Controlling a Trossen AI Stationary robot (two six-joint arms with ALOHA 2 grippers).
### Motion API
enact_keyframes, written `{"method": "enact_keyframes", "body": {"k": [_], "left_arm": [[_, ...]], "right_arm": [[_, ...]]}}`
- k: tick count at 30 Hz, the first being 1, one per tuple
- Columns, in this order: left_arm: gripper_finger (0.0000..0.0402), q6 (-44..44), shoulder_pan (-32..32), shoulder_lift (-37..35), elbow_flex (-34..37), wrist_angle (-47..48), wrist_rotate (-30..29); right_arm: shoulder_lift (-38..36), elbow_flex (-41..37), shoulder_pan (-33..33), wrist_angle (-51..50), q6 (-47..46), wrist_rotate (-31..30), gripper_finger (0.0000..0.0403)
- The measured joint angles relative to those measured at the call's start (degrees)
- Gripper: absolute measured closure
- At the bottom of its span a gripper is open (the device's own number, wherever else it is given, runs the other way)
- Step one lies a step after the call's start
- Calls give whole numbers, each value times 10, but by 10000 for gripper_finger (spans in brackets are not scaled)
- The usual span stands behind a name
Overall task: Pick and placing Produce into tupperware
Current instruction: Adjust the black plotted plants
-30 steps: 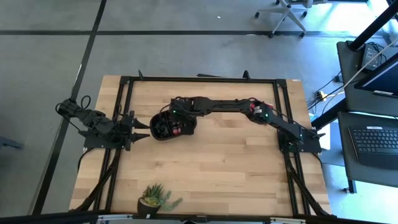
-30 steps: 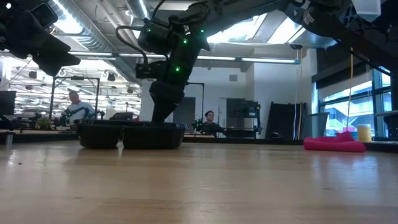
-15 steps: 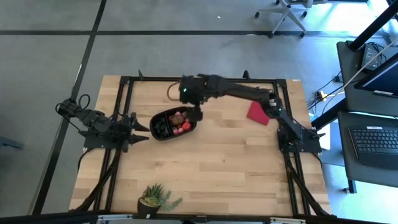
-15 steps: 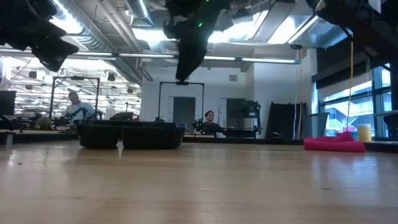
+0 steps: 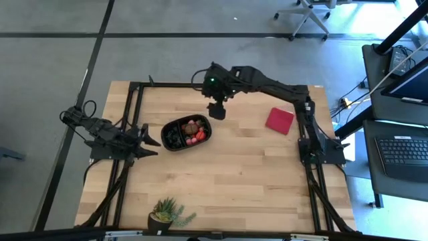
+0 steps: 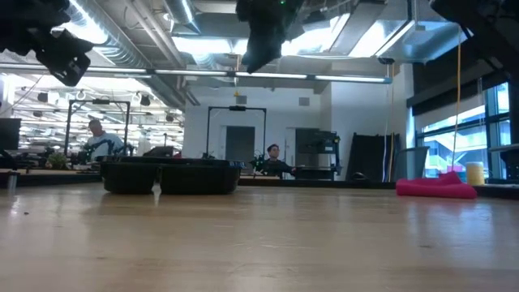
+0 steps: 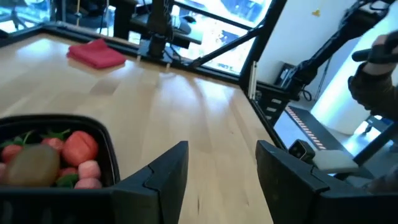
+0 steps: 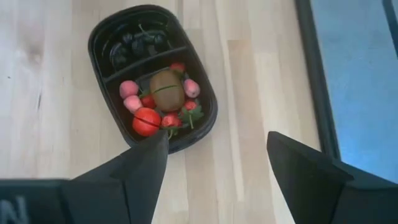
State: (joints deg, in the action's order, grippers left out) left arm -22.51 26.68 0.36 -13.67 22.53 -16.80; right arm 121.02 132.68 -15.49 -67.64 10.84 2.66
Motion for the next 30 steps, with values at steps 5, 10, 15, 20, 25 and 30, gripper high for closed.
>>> {"method": "enact_keyframes", "body": {"k": [5, 10, 15, 20, 25, 30], "left_arm": [[223, 27, 0, 0, 0, -22, 0], [223, 27, 0, 0, 0, -39, 0], [223, 27, 0, 0, 0, -39, 1], [223, 36, 0, 0, 0, -39, 2], [223, 35, 0, 0, 0, -40, 2], [223, 15, 0, 0, 0, -43, 2]], "right_arm": [[-31, -12, -2, 3, -25, -12, 128], [-100, -143, -2, 86, -52, -64, 128], [-228, -363, -1, 243, -74, -65, 128], [-371, -587, -1, 401, -96, -61, 128], [-500, -802, -1, 573, -110, -57, 127], [-602, -983, -1, 734, -153, -55, 127]]}}
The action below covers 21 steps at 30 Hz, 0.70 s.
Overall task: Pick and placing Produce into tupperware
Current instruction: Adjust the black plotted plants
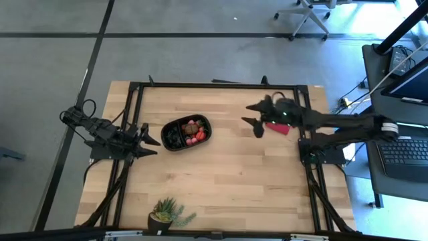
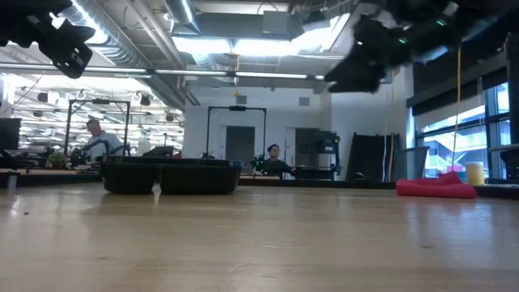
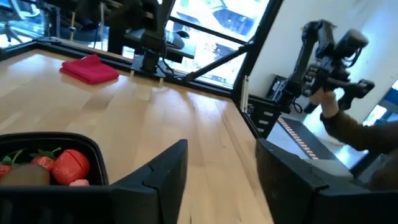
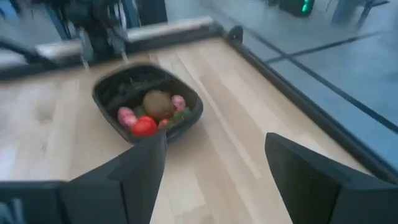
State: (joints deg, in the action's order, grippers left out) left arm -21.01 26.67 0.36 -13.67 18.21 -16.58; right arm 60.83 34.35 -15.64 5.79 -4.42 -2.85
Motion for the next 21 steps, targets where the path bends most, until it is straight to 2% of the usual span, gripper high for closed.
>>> {"method": "enact_keyframes", "body": {"k": [4, 9, 13, 17, 21], "left_arm": [[223, -27, 0, 0, 0, 0, 24], [223, -24, 0, 0, 0, -2, 57], [223, 9, 0, 0, 0, -18, 58], [223, 35, 0, 0, 0, -32, 61], [223, 60, 0, 0, 0, -71, 106]], "right_arm": [[-58, -107, 0, 97, -30, 1, 127], [-114, -196, 0, 152, -46, 13, 128], [-153, -240, 0, 165, -45, 53, 128], [-190, -265, 0, 171, -44, 57, 127], [-225, -282, 0, 172, -38, 57, 128]]}}
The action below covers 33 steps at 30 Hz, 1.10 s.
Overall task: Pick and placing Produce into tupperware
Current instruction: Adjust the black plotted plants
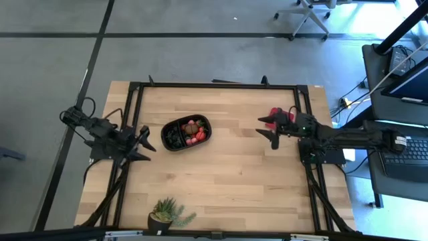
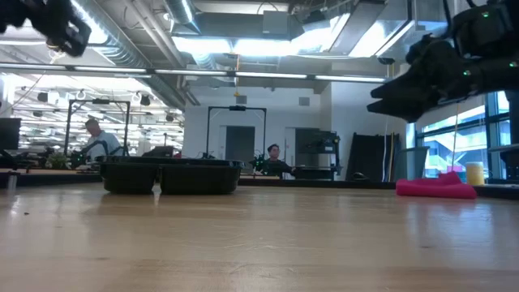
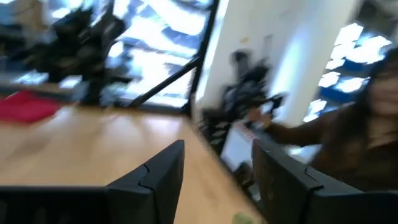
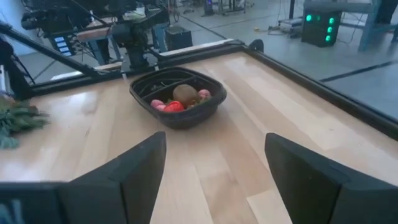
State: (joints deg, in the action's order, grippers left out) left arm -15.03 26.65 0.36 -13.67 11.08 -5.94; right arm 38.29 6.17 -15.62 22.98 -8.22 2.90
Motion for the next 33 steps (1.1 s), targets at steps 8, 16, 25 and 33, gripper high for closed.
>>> {"method": "enact_keyframes", "body": {"k": [8, 16, 25, 33], "left_arm": [[223, -14, 0, 0, 0, -47, 92], [223, -24, 0, 0, 0, 10, 147], [223, -20, 0, 11, -1, 30, 27], [223, 0, 0, 112, -20, 19, 97]], "right_arm": [[-44, -21, 0, -6, 15, -2, 127], [-43, -21, 0, -15, 115, -3, 127], [-43, -21, 0, -17, 129, -3, 127], [-43, -21, 0, -14, 130, -3, 127]]}}
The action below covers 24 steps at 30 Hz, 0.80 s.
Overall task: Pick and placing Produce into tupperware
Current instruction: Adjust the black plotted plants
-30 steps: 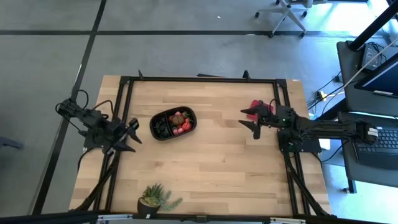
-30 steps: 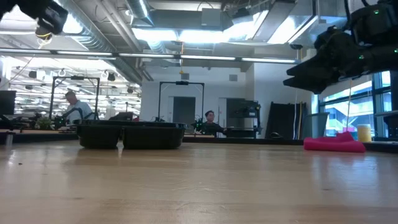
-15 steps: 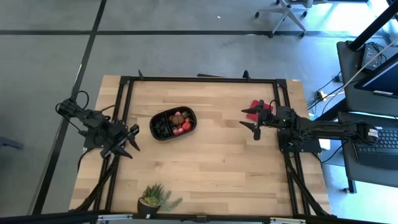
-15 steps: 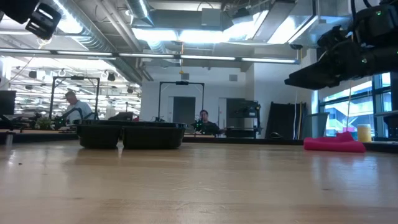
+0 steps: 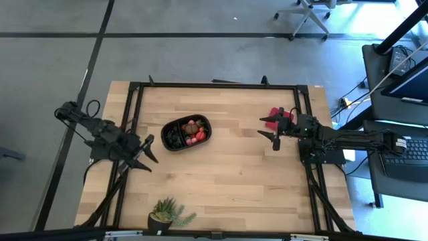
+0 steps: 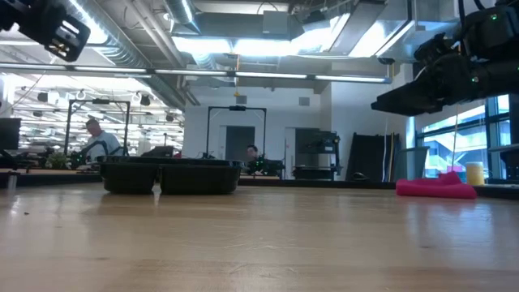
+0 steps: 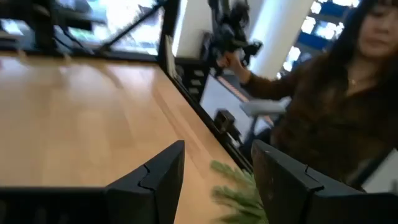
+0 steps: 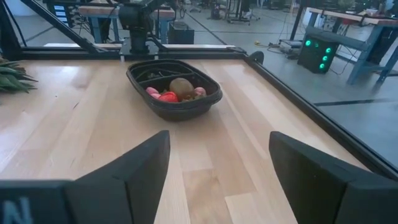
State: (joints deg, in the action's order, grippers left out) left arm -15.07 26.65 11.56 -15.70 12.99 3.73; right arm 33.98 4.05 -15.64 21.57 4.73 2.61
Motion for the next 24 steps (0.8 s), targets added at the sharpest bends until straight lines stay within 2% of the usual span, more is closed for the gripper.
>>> {"method": "enact_keyframes", "body": {"k": [5, 11, 18, 24], "left_arm": [[223, -3, 3, 118, -48, -3, 33], [223, -16, 41, 289, -154, 23, 41], [223, -184, 103, 453, -294, 79, 37], [223, -322, 126, 530, -342, 87, 33]], "right_arm": [[0, 0, 0, 1, 0, 0, 128], [0, 0, 0, 1, -1, 0, 127], [0, 0, 0, 1, 1, 0, 127], [0, 0, 0, 2, 3, 0, 127]]}}
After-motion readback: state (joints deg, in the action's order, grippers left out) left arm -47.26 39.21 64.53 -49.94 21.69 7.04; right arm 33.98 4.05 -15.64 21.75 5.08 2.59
